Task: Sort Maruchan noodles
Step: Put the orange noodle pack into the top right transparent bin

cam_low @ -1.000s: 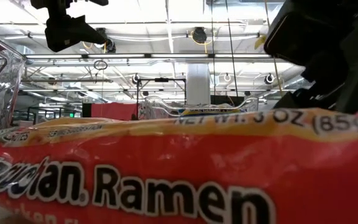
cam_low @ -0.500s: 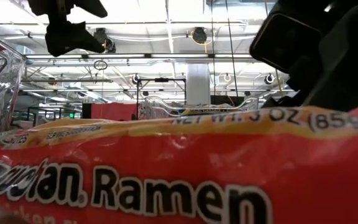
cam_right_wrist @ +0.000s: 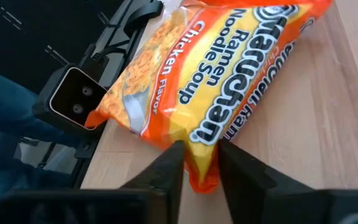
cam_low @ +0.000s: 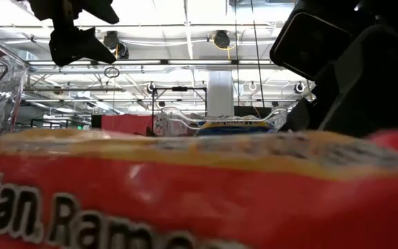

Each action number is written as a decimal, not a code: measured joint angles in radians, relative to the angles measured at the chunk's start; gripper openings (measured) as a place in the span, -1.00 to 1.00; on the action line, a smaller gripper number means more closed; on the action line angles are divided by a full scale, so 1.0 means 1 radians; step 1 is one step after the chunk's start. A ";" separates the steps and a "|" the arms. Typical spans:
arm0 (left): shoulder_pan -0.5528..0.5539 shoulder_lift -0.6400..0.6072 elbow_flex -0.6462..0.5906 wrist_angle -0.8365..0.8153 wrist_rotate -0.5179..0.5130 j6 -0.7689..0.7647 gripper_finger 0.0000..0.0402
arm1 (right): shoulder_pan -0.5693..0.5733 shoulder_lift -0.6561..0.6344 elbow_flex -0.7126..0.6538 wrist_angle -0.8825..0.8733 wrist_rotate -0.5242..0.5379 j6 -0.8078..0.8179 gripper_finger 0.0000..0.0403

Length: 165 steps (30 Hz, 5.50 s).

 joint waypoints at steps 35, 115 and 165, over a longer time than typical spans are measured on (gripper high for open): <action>0.110 0.000 0.000 0.108 0.022 0.021 0.40 | -0.171 -0.478 -0.004 -0.497 0.183 -0.223 -1.00; 0.394 0.621 -0.001 0.882 0.749 0.305 -0.26 | -0.387 -0.586 -0.002 -0.776 0.028 -0.540 -1.00; 0.406 0.620 0.384 0.636 0.718 0.599 -0.47 | -0.446 -1.217 -0.002 -1.149 -0.056 0.289 -0.24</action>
